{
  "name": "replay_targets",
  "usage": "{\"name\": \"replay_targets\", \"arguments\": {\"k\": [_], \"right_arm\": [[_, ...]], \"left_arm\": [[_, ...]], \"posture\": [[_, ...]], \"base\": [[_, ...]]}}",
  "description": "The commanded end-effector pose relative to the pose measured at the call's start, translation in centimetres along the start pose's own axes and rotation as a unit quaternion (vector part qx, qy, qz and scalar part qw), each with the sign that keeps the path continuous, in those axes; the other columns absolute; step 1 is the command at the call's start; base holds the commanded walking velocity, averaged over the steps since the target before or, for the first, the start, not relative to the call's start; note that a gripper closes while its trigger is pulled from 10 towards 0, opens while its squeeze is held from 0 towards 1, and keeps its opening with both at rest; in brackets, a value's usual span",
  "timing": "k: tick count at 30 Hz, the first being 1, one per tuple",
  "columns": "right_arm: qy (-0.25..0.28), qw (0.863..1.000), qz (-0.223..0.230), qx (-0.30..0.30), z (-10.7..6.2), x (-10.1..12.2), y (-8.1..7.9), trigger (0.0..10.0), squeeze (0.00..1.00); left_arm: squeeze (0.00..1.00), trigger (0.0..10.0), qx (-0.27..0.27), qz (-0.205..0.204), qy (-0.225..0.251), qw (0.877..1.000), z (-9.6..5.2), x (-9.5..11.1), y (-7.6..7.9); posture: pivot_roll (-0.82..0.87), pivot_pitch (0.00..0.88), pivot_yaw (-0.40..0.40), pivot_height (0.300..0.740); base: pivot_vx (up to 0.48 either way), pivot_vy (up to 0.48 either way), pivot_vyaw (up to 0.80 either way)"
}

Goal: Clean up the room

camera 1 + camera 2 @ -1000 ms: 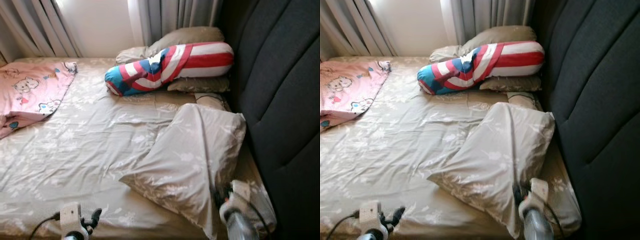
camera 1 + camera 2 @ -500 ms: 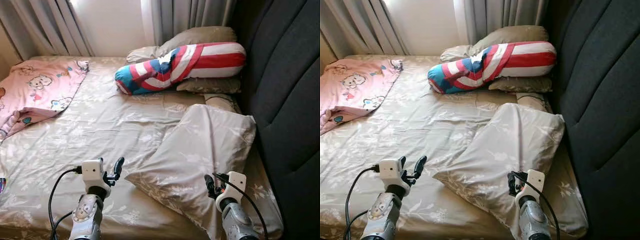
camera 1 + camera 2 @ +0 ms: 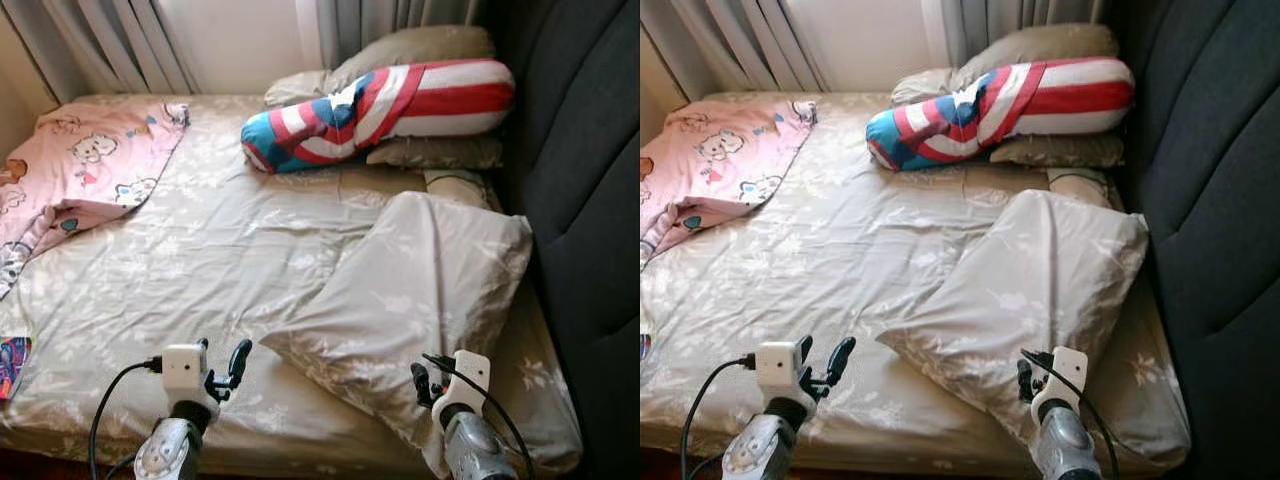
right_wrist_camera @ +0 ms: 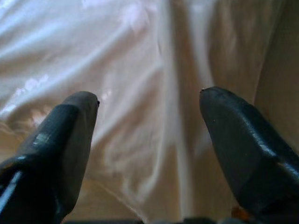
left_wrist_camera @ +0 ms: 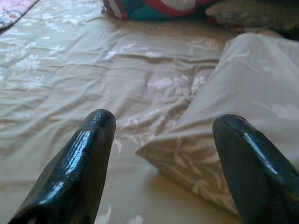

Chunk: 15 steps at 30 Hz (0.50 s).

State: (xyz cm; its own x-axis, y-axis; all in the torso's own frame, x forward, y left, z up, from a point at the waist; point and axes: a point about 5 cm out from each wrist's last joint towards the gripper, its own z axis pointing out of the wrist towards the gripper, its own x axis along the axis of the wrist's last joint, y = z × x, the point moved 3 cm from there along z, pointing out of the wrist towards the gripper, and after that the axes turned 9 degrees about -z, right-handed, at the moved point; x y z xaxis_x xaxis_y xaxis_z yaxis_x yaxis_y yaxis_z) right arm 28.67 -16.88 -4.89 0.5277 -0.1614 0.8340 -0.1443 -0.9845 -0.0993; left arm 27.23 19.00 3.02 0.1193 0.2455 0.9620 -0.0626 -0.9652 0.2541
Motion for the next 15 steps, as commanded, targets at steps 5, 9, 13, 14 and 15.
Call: {"name": "replay_targets", "arguments": {"k": [5,9,13,14,15], "right_arm": [[-0.017,0.999,0.018,-0.021,-0.2,-0.8,0.4,10.0,1.0],[-0.022,0.999,0.017,-0.026,-0.2,-1.0,0.5,10.0,0.0],[-0.021,0.999,0.02,-0.032,-0.2,-1.0,0.6,10.0,0.0],[-0.021,0.999,0.02,-0.032,-0.2,-1.0,0.6,10.0,0.0],[-0.021,0.999,0.021,-0.04,-0.3,-1.0,0.8,10.0,0.0]], "left_arm": [[0.0,10.0,-0.002,0.01,-0.011,1.0,-1.1,0.5,-0.1],[0.0,10.0,-0.008,0.01,-0.015,1.0,-1.5,0.9,0.2],[0.0,10.0,-0.015,0.007,-0.026,1.0,-1.9,0.9,0.4],[0.0,10.0,-0.015,0.007,-0.026,1.0,-1.9,0.9,0.4],[0.0,10.0,-0.016,0.007,-0.03,0.999,-2.1,0.8,0.5]], "posture": [[0.1,0.22,0.066,0.74],[0.11,0.246,0.077,0.74],[0.12,0.258,0.086,0.74],[0.12,0.258,0.086,0.74],[0.12,0.264,0.088,0.74]], "base": [[0.0,0.0,0.0],[0.0,0.0,0.0],[0.0,0.0,0.0],[0.0,0.0,0.0],[0.0,0.0,0.0]]}}
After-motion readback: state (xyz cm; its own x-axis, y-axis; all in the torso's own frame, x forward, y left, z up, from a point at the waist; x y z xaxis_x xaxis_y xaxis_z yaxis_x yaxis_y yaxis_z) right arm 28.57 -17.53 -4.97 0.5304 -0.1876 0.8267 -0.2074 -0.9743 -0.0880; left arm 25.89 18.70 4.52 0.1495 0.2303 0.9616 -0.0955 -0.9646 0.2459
